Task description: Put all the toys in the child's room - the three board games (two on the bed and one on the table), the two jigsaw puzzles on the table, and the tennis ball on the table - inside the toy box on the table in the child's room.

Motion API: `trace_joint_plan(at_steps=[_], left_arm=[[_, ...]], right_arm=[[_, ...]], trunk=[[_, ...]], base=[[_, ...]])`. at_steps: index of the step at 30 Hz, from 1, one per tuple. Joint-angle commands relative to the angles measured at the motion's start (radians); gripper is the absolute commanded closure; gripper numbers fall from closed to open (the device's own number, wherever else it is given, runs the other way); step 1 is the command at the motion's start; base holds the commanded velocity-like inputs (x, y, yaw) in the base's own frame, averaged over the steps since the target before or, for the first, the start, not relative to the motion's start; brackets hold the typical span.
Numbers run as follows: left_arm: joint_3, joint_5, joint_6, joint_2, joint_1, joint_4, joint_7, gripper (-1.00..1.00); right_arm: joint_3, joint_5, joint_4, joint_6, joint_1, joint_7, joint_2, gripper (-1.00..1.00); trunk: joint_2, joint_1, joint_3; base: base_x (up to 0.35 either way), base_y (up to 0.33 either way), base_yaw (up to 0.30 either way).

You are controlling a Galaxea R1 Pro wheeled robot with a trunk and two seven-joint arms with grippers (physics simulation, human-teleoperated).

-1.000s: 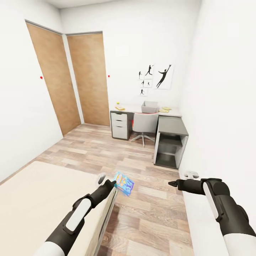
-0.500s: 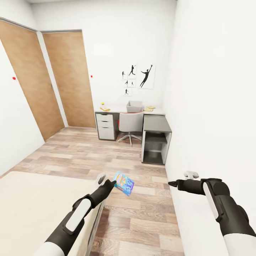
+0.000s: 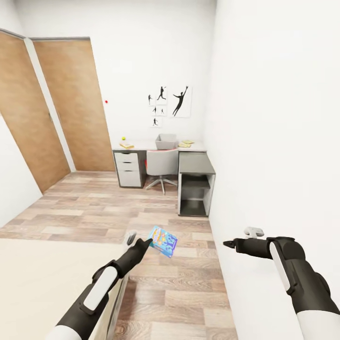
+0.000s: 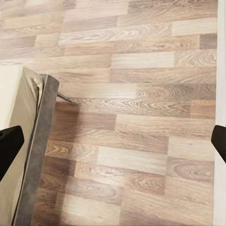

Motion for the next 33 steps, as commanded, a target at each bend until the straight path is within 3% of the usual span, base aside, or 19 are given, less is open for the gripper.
trace_joint_plan(at_steps=[1, 33], left_arm=[[0.002, 0.007, 0.005, 0.0, 0.0, 0.0, -0.003, 1.0], [0.007, 0.001, 0.004, 0.001, 0.002, 0.002, -0.01, 1.0]], right_arm=[[-0.001, -0.002, -0.001, 0.005, -0.001, 0.001, 0.0, -1.0], [0.0, -0.001, -0.021, 0.006, 0.001, 0.002, 0.0, -1.0]], trunk=[[-0.002, 0.001, -0.002], [-0.002, 0.001, -0.002]], base=[[0.124, 0.0, -0.038], [0.291, 0.0, -0.007]])
